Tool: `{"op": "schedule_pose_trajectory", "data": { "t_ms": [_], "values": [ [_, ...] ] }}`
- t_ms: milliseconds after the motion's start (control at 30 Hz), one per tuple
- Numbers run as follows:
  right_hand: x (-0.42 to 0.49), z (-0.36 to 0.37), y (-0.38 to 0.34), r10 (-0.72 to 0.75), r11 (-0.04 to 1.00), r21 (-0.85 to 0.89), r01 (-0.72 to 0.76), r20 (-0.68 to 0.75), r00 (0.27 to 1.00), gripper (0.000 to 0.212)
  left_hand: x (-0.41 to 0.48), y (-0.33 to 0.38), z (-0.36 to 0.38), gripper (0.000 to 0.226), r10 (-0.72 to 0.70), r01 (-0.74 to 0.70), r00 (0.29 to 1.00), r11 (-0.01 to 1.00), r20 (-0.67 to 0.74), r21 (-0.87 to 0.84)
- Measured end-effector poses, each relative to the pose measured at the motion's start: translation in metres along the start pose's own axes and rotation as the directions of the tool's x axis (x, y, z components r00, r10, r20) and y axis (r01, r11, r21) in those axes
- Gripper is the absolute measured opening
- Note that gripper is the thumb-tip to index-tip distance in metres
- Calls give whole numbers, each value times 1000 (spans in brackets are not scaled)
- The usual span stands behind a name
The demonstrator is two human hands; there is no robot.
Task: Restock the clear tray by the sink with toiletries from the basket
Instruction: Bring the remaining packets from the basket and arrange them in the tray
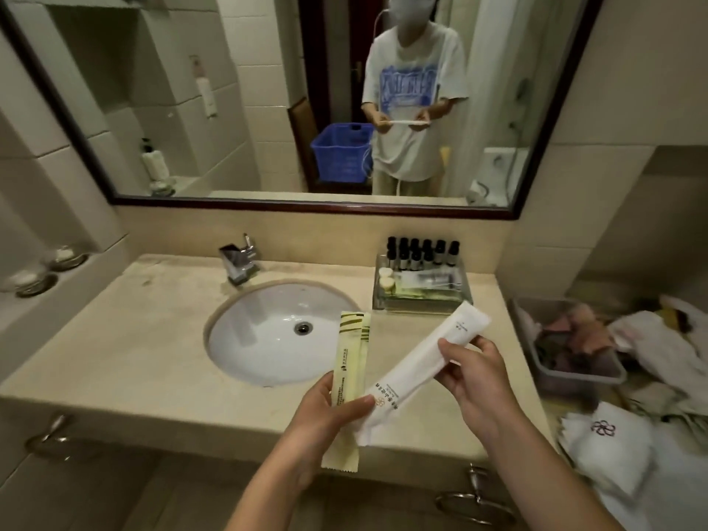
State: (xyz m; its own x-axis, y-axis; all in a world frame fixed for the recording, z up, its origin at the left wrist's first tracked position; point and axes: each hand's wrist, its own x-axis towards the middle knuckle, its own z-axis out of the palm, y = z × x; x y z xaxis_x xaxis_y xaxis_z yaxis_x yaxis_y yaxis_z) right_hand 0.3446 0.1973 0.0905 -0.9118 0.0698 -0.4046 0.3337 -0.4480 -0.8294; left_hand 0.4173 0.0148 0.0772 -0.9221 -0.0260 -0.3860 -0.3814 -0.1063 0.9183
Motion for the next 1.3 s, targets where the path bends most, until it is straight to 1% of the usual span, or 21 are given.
{"op": "schedule_pose_trajectory", "data": {
  "t_ms": [200, 267, 367, 467, 567, 667, 733, 833, 867, 967, 1033, 1167, 1300],
  "values": [
    [49, -1, -1, -54, 999, -6, 54, -111, 992, 35, 77, 21, -25, 38, -34, 30, 997, 997, 62, 70],
    [66, 0, 1, -65, 998, -13, 63, -160, 985, 35, 105, 27, -35, 33, -41, 33, 996, 995, 78, 93],
    [87, 5, 5, -47, 998, 35, 57, -231, 972, 36, 143, 36, -46, 24, -61, 58, 997, 996, 55, 61],
    [106, 12, 10, -11, 997, 65, 30, -267, 964, 24, 182, 41, -56, 19, -101, 100, 994, 995, 30, 31],
    [120, 17, 13, 22, 998, 69, 0, -315, 949, 8, 218, 39, -63, 30, -146, 146, 989, 989, 27, 17],
    [130, 14, 14, 56, 998, 34, -46, -365, 929, 4, 246, 37, -60, 31, -173, 173, 985, 985, 6, -16],
    [137, 8, 13, 73, 996, -14, -84, -376, 924, 4, 260, 37, -55, 30, -168, 168, 986, 986, -14, -3],
    [149, -2, 9, 99, 991, -48, -125, -368, 925, 4, 277, 35, -46, 17, -147, 147, 989, 989, -18, 18],
    [154, -5, 8, 100, 990, -54, -129, -368, 924, 4, 284, 33, -42, 17, -150, 151, 988, 988, -25, 15],
    [171, -16, 4, 105, 989, -57, -136, -375, 921, 4, 299, 21, -28, 32, -176, 176, 983, 984, -52, -3],
    [185, -23, 1, 121, 987, -54, -152, -374, 919, 4, 306, 15, -20, 36, -203, 201, 978, 979, -55, -26],
    [220, -37, -1, 179, 975, -62, -214, -355, 918, 8, 318, 6, -3, 29, -250, 244, 967, 964, -44, -101],
    [262, -51, -5, 251, 952, -88, -292, -313, 916, 6, 332, -1, 15, 22, -283, 272, 958, 950, -50, -155]
  ]
}}
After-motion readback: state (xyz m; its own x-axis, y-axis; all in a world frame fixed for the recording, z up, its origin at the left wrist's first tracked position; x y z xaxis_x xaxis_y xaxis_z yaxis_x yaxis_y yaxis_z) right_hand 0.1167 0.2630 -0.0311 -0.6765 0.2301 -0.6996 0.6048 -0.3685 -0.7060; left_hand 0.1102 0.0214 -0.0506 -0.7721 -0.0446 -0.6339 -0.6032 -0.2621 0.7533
